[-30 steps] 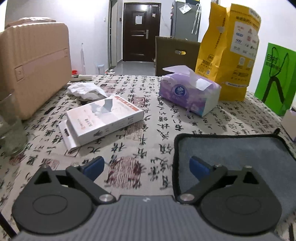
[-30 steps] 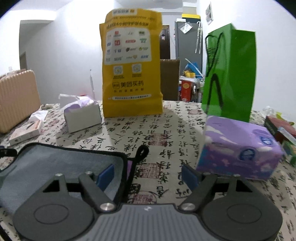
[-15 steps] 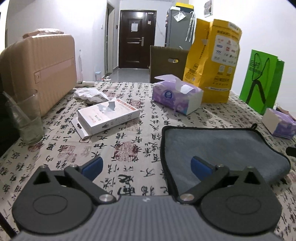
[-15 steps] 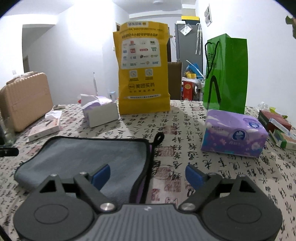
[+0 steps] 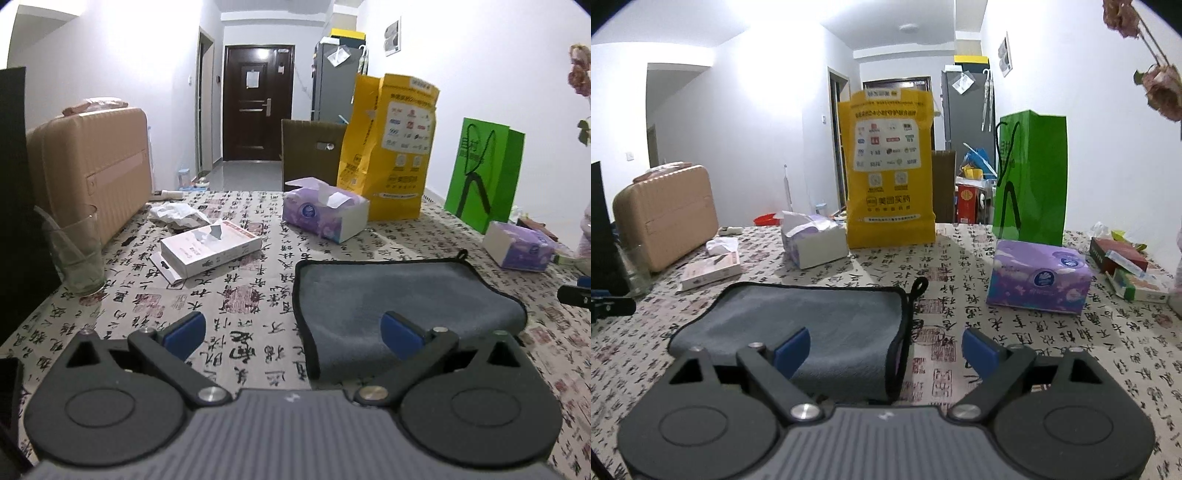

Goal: Fold towel

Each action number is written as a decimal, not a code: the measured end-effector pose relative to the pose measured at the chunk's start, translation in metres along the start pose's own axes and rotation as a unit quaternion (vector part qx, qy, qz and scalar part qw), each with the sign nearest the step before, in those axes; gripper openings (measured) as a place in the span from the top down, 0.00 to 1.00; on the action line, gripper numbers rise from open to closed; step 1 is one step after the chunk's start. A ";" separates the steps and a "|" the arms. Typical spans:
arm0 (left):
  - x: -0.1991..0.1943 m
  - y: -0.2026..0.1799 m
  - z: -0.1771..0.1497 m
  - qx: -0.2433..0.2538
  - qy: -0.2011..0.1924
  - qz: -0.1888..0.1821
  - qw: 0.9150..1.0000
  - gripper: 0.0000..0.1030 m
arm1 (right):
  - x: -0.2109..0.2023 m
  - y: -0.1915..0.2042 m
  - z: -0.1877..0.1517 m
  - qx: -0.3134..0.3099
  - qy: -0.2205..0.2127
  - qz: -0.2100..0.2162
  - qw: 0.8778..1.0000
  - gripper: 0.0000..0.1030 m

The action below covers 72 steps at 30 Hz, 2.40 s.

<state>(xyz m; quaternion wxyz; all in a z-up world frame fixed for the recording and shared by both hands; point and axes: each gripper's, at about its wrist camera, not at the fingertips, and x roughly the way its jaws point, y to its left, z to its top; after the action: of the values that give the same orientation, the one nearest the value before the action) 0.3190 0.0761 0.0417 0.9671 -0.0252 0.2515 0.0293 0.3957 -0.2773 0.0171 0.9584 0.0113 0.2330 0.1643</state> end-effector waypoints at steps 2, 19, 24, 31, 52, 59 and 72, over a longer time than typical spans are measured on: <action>-0.010 -0.001 -0.004 0.001 -0.004 -0.002 1.000 0.00 | -0.011 0.003 -0.002 -0.001 -0.006 0.000 1.000 0.13; -0.075 -0.016 -0.033 0.012 -0.024 -0.017 0.999 0.00 | -0.081 0.020 -0.027 0.000 -0.023 0.007 1.000 0.08; -0.096 -0.024 -0.040 0.028 -0.037 -0.019 0.999 0.00 | -0.096 0.030 -0.041 -0.015 -0.030 -0.003 0.999 0.08; -0.123 -0.028 -0.050 0.021 -0.055 -0.033 0.998 0.00 | -0.122 0.042 -0.056 -0.017 -0.044 0.002 0.999 0.07; -0.196 -0.025 -0.099 0.015 -0.086 -0.028 0.996 0.00 | -0.182 0.094 -0.095 -0.046 -0.067 0.033 0.996 0.02; -0.216 -0.029 -0.124 0.018 -0.083 -0.035 0.996 0.00 | -0.207 0.101 -0.111 -0.042 -0.075 0.036 0.996 0.01; -0.254 -0.034 -0.157 0.018 -0.102 -0.028 0.994 0.00 | -0.239 0.118 -0.139 -0.041 -0.060 0.048 0.996 0.01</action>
<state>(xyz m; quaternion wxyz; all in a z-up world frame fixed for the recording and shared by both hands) 0.0240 0.0208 0.0299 0.9884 -0.0112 0.1514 -0.0001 0.0963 -0.2500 0.0109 0.9613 -0.0069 0.1673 0.2189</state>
